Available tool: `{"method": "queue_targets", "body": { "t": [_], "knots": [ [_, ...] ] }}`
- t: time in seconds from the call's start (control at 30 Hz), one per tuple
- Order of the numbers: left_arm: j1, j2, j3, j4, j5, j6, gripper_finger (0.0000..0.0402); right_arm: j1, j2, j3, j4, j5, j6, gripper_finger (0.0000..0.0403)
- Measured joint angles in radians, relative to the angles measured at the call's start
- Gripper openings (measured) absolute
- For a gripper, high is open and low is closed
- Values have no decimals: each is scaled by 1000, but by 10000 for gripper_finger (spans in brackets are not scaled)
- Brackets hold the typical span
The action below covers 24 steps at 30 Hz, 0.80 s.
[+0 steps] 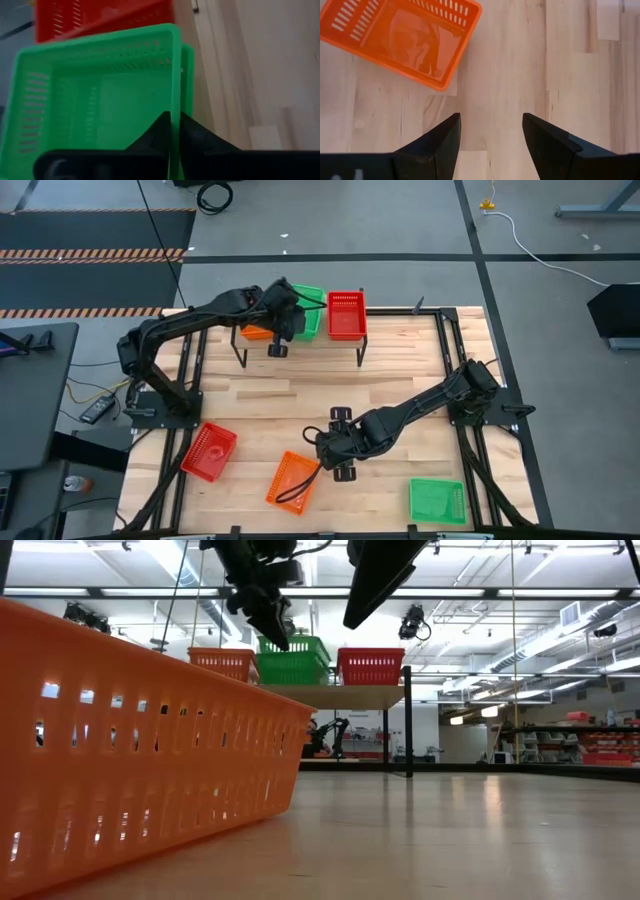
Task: Stack baskets on shelf by color
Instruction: Stack the left green bin on the green bin on the shelf
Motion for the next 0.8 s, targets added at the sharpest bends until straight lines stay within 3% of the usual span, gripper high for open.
{"method": "queue_targets", "body": {
  "t": [0.8],
  "knots": [
    [-3,-1,1,-8,0,-230,86,0,0,0,-5,0,-44,219]
  ]
}}
